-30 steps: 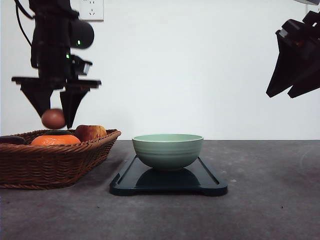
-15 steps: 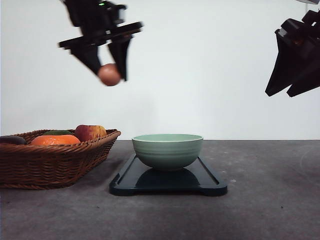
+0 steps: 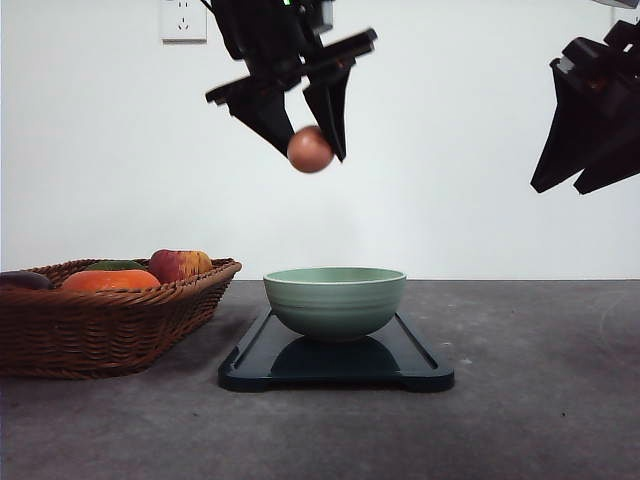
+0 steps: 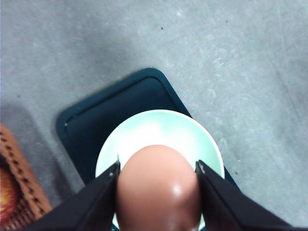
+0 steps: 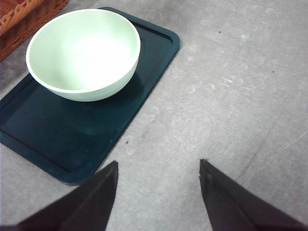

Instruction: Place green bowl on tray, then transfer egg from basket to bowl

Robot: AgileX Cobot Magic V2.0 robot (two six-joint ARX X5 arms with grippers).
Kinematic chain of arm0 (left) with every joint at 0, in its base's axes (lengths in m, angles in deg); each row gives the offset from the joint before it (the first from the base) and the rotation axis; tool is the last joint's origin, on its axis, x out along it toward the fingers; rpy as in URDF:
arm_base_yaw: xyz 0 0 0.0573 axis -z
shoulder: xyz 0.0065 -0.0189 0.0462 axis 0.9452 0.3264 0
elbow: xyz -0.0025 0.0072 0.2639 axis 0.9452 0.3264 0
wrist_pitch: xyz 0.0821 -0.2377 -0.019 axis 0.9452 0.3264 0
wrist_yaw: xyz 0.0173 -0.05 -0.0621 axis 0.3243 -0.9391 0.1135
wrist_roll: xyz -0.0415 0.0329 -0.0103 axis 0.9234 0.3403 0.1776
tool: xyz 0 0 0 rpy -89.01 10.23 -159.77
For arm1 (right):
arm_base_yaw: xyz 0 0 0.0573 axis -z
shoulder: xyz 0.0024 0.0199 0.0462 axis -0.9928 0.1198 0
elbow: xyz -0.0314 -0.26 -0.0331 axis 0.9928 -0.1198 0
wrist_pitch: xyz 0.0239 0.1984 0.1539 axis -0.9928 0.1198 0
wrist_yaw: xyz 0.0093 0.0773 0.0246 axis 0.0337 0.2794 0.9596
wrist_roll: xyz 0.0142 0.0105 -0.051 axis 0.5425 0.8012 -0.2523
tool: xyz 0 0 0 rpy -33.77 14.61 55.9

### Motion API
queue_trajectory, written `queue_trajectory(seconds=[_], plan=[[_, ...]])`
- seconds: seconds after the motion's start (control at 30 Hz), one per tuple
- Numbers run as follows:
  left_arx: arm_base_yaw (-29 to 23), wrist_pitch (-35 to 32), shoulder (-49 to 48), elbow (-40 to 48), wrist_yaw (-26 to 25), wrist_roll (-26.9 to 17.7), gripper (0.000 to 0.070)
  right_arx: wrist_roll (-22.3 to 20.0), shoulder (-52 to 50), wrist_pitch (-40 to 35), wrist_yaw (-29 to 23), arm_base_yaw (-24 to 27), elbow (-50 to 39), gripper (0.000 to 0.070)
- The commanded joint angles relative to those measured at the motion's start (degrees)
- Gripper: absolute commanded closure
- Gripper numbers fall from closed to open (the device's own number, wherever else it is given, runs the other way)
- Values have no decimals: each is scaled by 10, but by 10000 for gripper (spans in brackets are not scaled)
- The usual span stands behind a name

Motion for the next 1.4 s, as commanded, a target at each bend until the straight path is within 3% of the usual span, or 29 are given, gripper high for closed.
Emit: queue_trajectory(seconds=[0.0,0.7,1.37], plan=[[5,-8,23,-16,1,5,440,-7,2,-3,1,-2,1,365],[6,-83,133,-16,1,4,440,-7,2,-3,0,-2,1,366],[13,-53,182,-16,1,4,439,-7,2,-3,0,-2,1,366]])
